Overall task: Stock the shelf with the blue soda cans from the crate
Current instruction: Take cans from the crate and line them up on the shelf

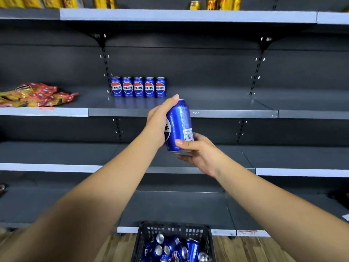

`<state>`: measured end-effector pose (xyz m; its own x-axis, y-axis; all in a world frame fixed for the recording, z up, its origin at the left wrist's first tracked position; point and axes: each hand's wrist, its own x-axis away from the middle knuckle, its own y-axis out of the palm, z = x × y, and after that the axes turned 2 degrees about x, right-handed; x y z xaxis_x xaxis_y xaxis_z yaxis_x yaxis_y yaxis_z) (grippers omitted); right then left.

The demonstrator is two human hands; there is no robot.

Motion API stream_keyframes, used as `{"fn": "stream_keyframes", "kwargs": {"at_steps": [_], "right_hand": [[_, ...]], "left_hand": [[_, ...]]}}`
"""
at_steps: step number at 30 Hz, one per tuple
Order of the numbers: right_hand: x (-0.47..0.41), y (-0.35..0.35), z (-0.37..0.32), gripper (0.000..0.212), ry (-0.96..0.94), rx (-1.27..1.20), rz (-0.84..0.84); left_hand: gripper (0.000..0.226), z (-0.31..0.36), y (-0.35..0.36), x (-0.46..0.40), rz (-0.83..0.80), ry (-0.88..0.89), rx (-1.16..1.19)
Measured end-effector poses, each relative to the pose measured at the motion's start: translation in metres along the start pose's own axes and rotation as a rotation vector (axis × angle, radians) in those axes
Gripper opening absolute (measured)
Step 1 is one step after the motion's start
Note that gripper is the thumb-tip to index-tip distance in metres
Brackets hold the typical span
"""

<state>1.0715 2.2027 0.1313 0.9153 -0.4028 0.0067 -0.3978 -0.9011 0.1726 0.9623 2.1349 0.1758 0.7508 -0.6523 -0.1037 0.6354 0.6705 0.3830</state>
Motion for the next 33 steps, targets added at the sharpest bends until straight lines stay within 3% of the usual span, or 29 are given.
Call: {"fn": "stream_keyframes", "kwargs": {"at_steps": [4,8,11,13,18,23,26,33], "right_hand": [[0.005,-0.001,0.003,0.048,-0.030,0.027,-0.078],[0.002,0.002,0.004,0.079,-0.019,-0.124,-0.172],[-0.003,0.006,-0.001,0.067,-0.023,-0.191,-0.149],[-0.004,0.009,-0.002,0.060,-0.043,-0.202,-0.087],[-0.005,0.013,-0.002,0.064,-0.115,-0.197,0.031],[-0.008,0.013,-0.005,0.065,-0.180,0.050,0.179],[-0.009,0.014,-0.003,0.055,-0.195,0.121,0.253],[-0.003,0.011,-0.007,0.057,-0.178,0.152,0.188]], "left_hand": [[0.024,0.007,-0.002,0.000,-0.103,-0.099,0.065],[0.049,0.008,-0.007,-0.002,-0.105,-0.158,0.174],[0.064,0.008,-0.010,-0.007,-0.093,-0.154,0.227],[0.062,0.009,-0.008,-0.009,-0.104,-0.142,0.212],[0.040,0.013,-0.002,-0.015,-0.126,-0.138,0.125],[0.061,0.013,0.007,-0.017,-0.068,-0.036,0.043],[0.045,0.011,0.011,-0.019,-0.009,0.008,0.000],[0.036,0.007,0.003,-0.020,-0.011,-0.011,0.106]]}}
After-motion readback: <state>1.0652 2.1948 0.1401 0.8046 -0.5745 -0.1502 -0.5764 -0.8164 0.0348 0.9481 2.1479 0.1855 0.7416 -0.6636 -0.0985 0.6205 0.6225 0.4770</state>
